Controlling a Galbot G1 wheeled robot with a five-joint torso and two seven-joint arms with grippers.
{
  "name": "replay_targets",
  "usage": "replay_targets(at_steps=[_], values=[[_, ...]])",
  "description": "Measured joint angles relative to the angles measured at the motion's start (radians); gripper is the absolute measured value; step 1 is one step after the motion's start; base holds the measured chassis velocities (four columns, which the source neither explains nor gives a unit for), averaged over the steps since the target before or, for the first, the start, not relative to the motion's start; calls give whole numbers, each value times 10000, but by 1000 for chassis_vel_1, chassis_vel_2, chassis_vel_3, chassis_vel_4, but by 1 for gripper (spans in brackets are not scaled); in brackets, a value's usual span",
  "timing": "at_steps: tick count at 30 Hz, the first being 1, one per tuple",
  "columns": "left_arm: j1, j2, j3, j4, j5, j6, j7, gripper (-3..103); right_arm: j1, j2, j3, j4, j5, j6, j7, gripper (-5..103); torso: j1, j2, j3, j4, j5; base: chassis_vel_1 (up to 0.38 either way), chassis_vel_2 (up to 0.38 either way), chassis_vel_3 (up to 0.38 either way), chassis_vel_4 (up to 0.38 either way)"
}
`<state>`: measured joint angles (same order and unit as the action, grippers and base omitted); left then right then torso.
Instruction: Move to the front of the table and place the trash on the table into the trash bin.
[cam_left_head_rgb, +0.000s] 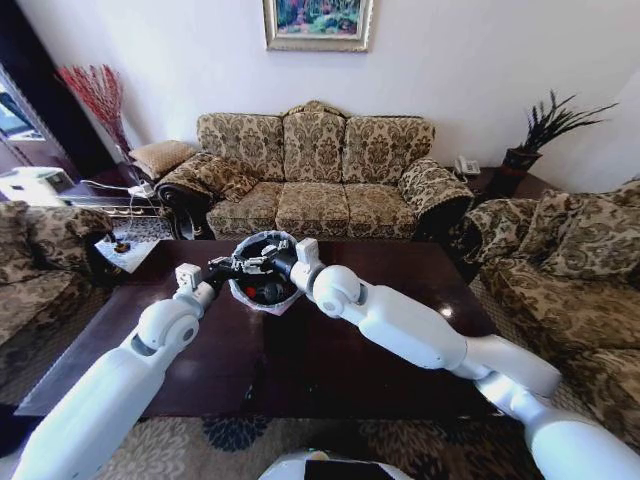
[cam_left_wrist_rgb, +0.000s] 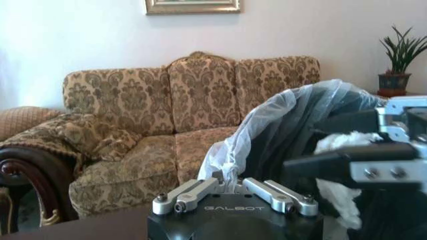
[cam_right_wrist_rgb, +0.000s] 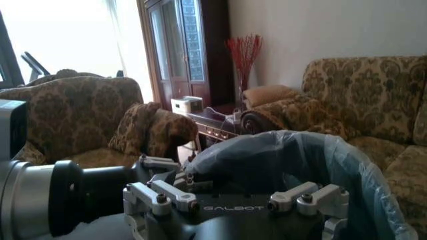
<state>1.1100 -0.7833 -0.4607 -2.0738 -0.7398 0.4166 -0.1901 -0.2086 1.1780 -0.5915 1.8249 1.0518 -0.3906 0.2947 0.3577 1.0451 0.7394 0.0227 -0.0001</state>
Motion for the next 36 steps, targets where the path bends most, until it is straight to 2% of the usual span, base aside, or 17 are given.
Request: replay_targets(at_steps=[14,23,25,27,30,36], values=[[45,93,-16,-8,-38,57,-4,0,-610,-619,-194,641,15,-238,33,100,0,0,0,2,2,0,0,0,0],[38,151,-35,-65,-68,98,31,0,-1067,-1491,-210,1487,-186,-242,-141,100,0,-1,0,1,1,0,0,0,0],[39,213,-32,-212,-165,395,72,0,-1085,-1794,-5,1707,-179,-243,-321,100,-1,-3,0,-2,0,0,0,0,0],[38,240,-32,-234,-193,446,73,0,-1086,-1807,38,1717,-175,-242,-331,100,-1,-3,0,-2,-1,0,0,0,0],[16,507,-34,-406,-546,910,132,0,-979,-1548,598,1505,-169,-166,-322,100,-1,-3,0,-1,1,0,0,0,0],[88,680,-47,-534,-650,1155,76,0,-785,-1243,925,1169,-213,-38,-221,100,0,-3,1,7,3,0,0,0,0]])
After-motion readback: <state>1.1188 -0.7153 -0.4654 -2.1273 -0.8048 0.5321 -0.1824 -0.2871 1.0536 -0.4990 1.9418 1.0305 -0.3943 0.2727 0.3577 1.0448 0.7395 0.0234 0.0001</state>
